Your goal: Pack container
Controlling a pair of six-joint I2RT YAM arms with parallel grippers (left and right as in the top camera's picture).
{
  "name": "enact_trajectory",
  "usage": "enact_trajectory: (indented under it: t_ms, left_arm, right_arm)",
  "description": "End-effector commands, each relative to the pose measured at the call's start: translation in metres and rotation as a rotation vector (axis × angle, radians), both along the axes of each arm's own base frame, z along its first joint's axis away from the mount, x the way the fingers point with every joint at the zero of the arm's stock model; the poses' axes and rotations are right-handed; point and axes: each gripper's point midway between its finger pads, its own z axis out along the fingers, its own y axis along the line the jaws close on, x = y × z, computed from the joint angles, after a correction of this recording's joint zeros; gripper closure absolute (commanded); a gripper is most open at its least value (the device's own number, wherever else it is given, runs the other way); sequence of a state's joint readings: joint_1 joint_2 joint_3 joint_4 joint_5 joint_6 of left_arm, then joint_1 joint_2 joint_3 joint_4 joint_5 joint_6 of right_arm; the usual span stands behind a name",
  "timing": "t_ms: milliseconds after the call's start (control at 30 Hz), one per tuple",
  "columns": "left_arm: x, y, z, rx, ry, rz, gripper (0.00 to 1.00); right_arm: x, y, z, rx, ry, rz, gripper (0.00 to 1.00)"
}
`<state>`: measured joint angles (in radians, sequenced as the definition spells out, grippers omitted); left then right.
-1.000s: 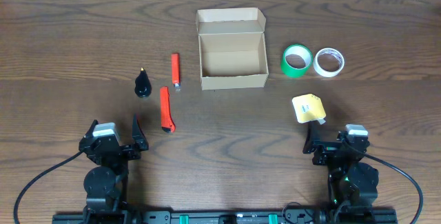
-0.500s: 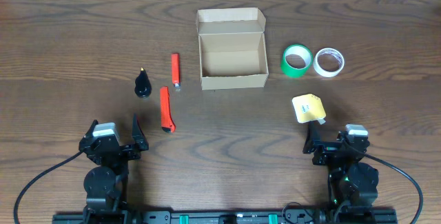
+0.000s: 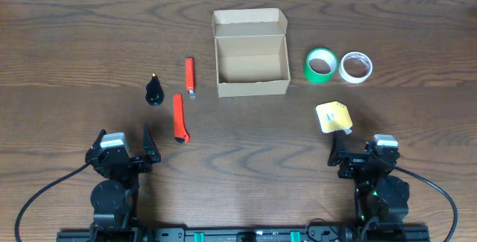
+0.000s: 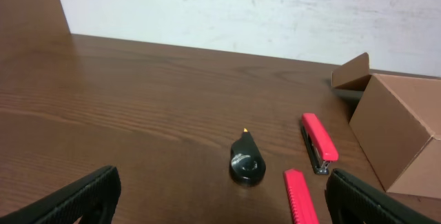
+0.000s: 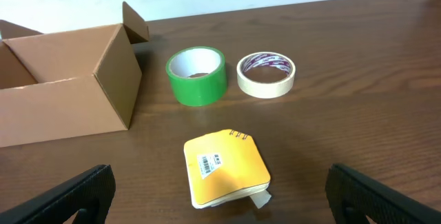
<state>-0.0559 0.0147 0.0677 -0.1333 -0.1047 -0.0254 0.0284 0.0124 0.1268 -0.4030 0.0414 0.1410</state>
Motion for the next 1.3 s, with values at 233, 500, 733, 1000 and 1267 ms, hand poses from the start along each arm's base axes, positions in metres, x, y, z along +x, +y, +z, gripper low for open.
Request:
enact_trajectory:
  t_ms: [233, 500, 733, 1000, 1267]
  left_arm:
    - [-0.0018, 0.0014, -0.0149, 0.004, 0.045, 0.008, 0.05]
    - [-0.0018, 0.0014, -0.0148, 0.004, 0.044, 0.008, 0.05]
    - [-0.0018, 0.0014, -0.0149, 0.004, 0.045, 0.008, 0.04]
    - [-0.0018, 0.0014, -0.0148, 0.004, 0.044, 0.008, 0.05]
    - [-0.0018, 0.0014, -0.0149, 0.004, 0.045, 0.008, 0.04]
  right_arm:
    - [0.0000, -0.0010, -0.0024, -0.002, 0.001, -0.006, 0.01]
    - [0.0000, -0.0010, -0.0024, -0.002, 0.001, -0.006, 0.01]
    - [0.0000, -0.0010, -0.0024, -0.002, 0.001, -0.006, 0.01]
    - [0.0000, -0.0009, -0.0024, -0.002, 0.001, -0.006, 0.01]
    - [0.0001, 0.0012, -0.0019, 0.015, -0.001, 0.003, 0.01]
